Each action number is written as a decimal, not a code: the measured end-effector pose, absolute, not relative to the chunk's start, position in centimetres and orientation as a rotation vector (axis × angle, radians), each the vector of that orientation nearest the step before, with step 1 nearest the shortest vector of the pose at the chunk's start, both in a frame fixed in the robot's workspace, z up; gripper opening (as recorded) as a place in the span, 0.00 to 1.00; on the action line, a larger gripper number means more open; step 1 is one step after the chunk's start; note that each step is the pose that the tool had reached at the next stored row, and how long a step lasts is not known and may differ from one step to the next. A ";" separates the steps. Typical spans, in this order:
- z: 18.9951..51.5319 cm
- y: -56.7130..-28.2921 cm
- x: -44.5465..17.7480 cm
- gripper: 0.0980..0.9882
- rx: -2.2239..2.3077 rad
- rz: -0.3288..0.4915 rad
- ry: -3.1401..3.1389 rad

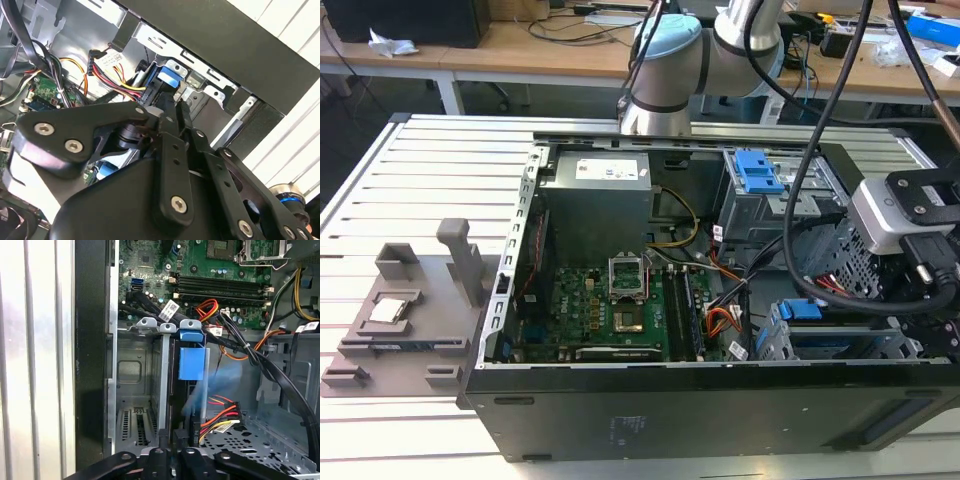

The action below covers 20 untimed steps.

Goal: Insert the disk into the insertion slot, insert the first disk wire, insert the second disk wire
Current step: 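Insert the second disk wire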

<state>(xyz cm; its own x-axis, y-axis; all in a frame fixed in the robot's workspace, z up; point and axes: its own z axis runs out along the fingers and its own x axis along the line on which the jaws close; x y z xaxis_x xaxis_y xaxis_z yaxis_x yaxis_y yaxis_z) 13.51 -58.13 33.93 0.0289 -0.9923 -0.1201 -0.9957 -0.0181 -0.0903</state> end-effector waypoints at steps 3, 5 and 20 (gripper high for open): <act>34.4 -58.1 13.5 0.11 -2.141 0.034 2.091; 34.8 -58.1 13.3 0.11 -2.142 0.033 2.088; 35.3 -57.7 10.0 0.11 -2.124 0.078 2.048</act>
